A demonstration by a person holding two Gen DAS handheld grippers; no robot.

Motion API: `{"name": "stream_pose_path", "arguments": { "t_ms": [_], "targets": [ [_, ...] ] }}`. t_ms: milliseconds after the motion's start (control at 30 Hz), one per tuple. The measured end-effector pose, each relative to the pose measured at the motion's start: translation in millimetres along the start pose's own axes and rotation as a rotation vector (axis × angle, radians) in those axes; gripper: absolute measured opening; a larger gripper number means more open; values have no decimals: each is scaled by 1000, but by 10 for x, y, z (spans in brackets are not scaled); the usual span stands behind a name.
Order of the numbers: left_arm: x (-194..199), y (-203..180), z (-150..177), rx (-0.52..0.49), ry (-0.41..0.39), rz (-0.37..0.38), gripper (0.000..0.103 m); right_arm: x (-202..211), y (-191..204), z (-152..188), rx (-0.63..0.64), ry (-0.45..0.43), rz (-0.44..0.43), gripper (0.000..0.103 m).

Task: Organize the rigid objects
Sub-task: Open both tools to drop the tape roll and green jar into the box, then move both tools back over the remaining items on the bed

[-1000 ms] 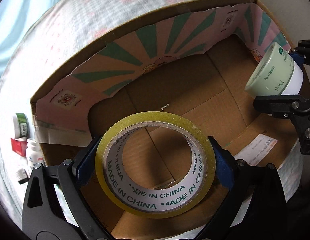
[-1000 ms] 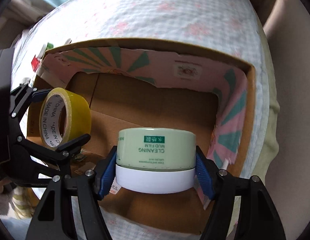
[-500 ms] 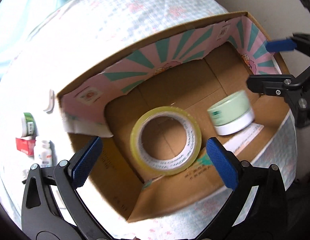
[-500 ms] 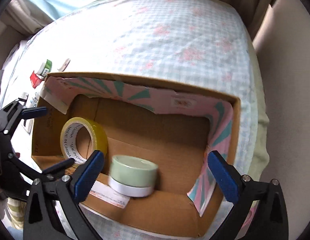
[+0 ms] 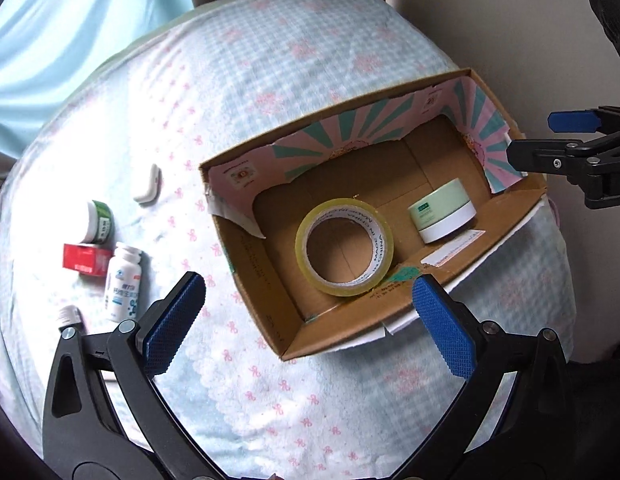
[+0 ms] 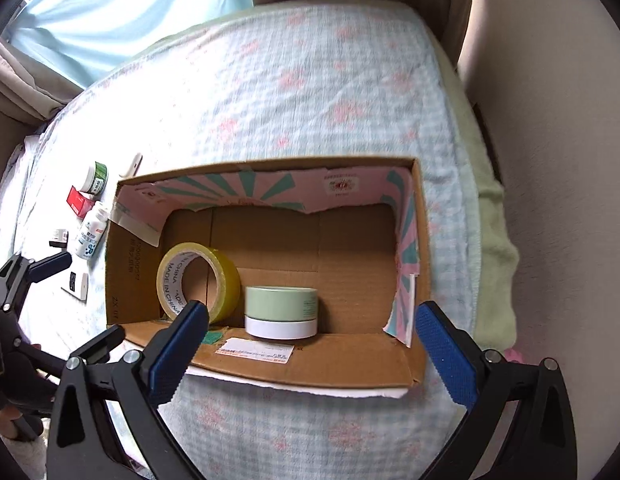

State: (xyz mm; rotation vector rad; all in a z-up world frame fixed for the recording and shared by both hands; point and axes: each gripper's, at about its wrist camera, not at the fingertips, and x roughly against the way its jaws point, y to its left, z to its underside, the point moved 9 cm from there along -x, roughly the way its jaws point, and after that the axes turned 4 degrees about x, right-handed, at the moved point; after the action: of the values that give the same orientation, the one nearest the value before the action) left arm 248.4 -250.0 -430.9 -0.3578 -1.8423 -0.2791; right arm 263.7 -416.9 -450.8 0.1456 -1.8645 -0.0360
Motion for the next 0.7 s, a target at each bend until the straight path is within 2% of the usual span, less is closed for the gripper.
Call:
{"name": "stream_pose_path", "arguments": {
  "t_ms": [133,333,533,700],
  "targets": [
    [426,103,67,21,-48,-12,103,274,134,-38,5,-27,5,103],
    [986,318,342,70,-92,-38,103,759,504,-112,25,-102,-28,103],
    [1416,782,723,118,-142,-87,103,1108,1061,-34,84,-157,-54,103],
    [1564,1352,1085,198,-137,-101,103,1292,1577,107,105,-189,-71,103]
  ]
}}
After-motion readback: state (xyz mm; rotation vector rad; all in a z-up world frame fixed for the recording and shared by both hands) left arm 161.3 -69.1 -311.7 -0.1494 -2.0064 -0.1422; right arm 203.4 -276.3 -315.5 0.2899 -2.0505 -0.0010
